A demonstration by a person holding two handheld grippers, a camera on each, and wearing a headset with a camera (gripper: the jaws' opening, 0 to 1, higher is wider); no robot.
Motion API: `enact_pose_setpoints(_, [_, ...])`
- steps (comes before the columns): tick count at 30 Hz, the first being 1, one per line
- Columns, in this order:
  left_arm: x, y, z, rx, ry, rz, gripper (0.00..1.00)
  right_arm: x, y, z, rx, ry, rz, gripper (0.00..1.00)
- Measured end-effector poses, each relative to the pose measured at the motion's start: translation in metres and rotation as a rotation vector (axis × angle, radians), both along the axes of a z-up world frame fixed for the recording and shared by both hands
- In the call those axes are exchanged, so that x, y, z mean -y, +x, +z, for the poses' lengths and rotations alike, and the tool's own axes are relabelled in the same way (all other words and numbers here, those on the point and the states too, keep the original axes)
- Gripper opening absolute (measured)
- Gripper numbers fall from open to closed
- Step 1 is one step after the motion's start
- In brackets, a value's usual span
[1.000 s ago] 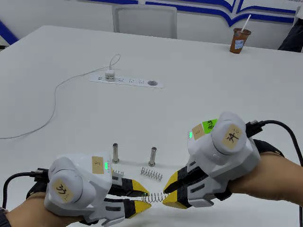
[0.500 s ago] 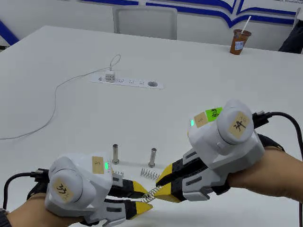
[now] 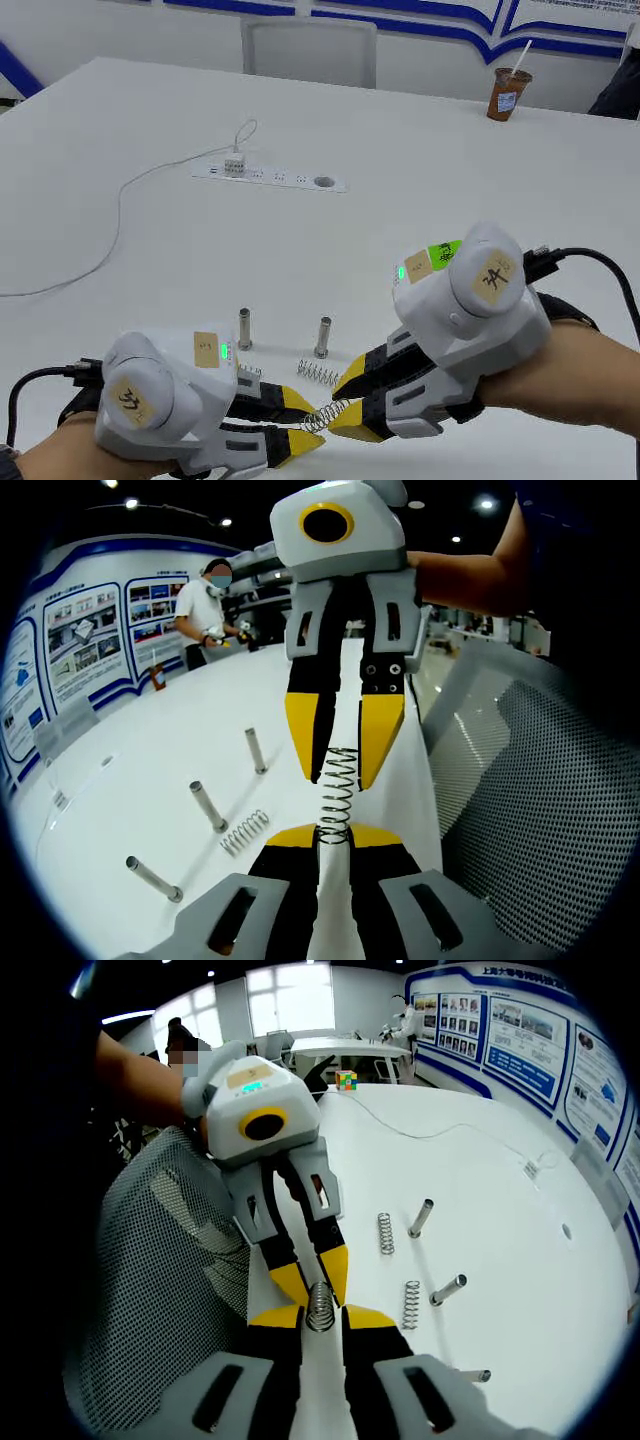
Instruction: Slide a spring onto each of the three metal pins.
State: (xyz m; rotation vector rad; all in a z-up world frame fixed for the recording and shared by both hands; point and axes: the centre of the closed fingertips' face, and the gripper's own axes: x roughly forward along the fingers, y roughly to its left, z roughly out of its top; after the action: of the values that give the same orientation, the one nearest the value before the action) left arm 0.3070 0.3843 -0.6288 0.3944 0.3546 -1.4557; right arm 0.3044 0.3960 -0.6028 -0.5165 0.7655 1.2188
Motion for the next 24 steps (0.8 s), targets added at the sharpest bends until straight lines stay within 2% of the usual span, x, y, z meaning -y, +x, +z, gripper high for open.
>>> enact_pose_setpoints(11, [0.0006, 0.0029, 0.0062, -0.019, -0.032, 0.027, 0.1, -0.0044, 0.0034, 0.0015, 0.02, 0.009, 0.002, 0.12])
enact_pose_setpoints(17, [0.0014, 0.005, 0.0073, -0.001, -0.043, 0.025, 0.11, -0.0045, 0.005, 0.0032, 0.015, 0.002, -0.002, 0.12])
enact_pose_setpoints(24, [-0.0014, 0.0087, 0.0075, 0.004, -0.044, 0.033, 0.14, -0.0026, 0.0063, 0.0035, 0.009, -0.016, -0.008, 0.12])
